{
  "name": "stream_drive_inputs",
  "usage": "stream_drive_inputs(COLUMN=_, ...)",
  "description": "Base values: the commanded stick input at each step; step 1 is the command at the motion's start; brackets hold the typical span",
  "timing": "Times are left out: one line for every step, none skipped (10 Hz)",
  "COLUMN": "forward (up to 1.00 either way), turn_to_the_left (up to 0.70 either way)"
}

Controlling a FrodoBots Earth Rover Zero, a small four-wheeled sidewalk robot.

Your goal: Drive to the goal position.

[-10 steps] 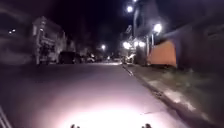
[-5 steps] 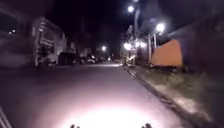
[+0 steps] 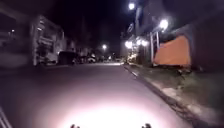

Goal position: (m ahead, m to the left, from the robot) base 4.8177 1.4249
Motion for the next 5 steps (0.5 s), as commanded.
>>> stream_drive_inputs(forward=0.7, turn_to_the_left=0.0)
stream_drive_inputs(forward=0.7, turn_to_the_left=0.0)
stream_drive_inputs(forward=0.7, turn_to_the_left=0.0)
stream_drive_inputs(forward=0.7, turn_to_the_left=0.0)
stream_drive_inputs(forward=0.69, turn_to_the_left=0.0)
